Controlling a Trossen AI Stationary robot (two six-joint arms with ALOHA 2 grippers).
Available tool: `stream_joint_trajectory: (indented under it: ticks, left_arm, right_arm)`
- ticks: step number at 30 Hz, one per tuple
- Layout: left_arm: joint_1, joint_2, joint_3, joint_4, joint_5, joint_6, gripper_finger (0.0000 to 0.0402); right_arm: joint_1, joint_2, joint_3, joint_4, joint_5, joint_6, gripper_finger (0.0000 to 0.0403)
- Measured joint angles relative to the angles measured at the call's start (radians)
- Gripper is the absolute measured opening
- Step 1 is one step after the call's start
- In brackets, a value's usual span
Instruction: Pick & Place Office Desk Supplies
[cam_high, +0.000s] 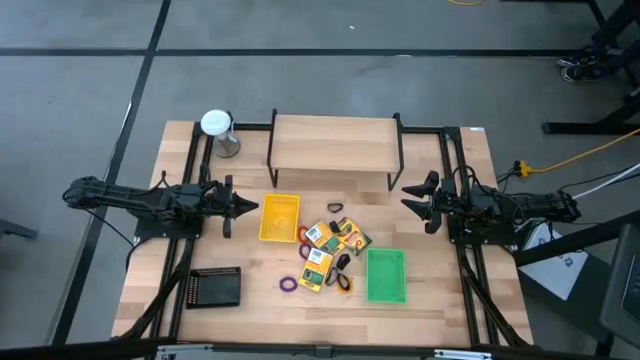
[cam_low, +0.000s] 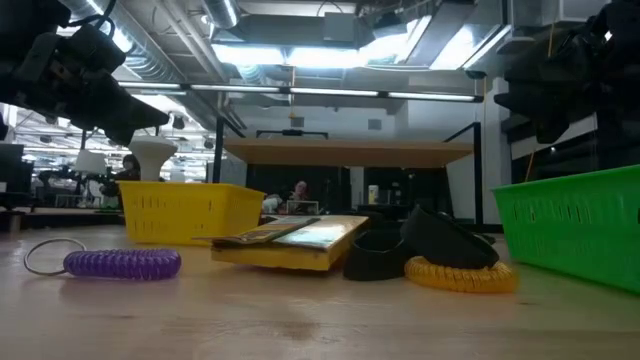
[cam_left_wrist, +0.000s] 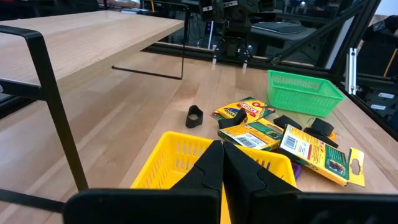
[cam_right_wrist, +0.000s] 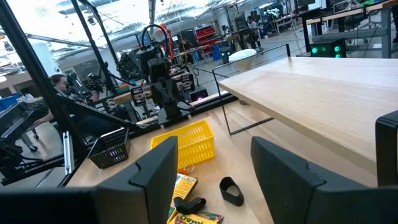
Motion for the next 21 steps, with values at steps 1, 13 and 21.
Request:
stream_joint_trajectory:
  ticks: [1,13,21]
  left_arm:
    - [0.000,0.000,0.000,0.000,0.000,0.000,0.0004]
    - [0.000,0.000,0.000,0.000,0.000,0.000,0.0004]
    - [0.000,0.000,0.000,0.000,0.000,0.000,0.0004]
  right_arm:
    - [0.000,0.000,0.000,0.000,0.000,0.000,0.0206]
    - [0.000,0.000,0.000,0.000,0.000,0.000,0.0206]
    - [0.000,0.000,0.000,0.073,0.134,0.043,0.0206]
